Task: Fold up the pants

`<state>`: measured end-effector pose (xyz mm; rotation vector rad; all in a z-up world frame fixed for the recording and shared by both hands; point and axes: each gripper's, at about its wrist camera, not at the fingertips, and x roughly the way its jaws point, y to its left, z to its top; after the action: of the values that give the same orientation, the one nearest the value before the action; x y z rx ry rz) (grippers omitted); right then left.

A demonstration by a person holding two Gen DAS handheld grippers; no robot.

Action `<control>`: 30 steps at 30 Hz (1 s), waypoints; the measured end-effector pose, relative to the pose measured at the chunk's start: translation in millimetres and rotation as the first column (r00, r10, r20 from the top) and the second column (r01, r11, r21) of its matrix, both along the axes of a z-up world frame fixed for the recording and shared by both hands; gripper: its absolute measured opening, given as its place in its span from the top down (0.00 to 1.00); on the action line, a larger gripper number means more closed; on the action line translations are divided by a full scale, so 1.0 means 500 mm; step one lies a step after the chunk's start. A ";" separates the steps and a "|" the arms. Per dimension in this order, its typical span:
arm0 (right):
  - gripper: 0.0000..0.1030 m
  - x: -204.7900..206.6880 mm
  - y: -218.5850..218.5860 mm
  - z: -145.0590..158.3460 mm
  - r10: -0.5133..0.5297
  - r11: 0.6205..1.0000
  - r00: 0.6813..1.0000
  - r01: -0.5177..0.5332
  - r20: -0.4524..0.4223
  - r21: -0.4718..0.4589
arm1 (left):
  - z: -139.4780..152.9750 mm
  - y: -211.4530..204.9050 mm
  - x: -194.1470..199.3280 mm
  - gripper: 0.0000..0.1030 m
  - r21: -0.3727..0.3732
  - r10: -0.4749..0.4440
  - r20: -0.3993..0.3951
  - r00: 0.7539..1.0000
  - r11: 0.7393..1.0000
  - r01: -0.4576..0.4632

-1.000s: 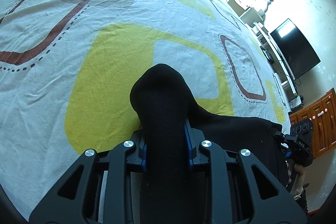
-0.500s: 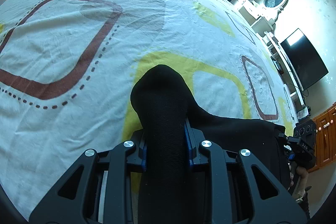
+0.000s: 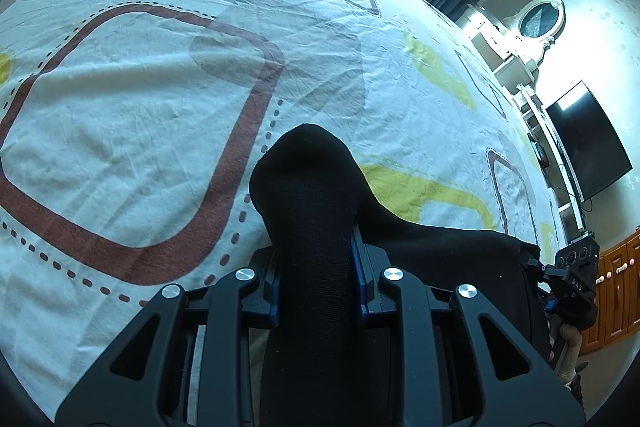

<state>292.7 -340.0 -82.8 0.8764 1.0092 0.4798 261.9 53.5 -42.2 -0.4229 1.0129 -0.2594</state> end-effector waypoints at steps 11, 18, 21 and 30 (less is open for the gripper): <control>0.47 -0.016 -0.008 -0.001 0.016 0.999 1.000 -0.015 -0.022 0.042 | -0.025 0.054 -0.009 0.52 -0.158 -0.004 -0.020 1.000 0.987 0.000; 0.36 -0.126 -0.013 0.010 0.058 0.997 0.997 -0.056 -0.045 0.052 | -0.029 0.109 -0.132 0.37 -0.273 0.024 -0.029 0.999 0.962 -0.031; 0.31 -0.175 -0.009 0.005 0.084 0.991 0.994 -0.077 -0.063 0.109 | -0.044 0.129 -0.201 0.36 -0.339 0.039 -0.050 0.998 0.939 -0.054; 0.27 -0.234 0.014 -0.003 0.074 0.985 0.994 -0.060 -0.083 0.159 | -0.060 0.118 -0.303 0.31 -0.431 -0.006 -0.065 0.998 0.902 -0.023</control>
<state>175.6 -332.7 -84.6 1.0127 1.0955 0.5875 110.5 112.4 -72.4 -0.8441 1.0151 -0.4692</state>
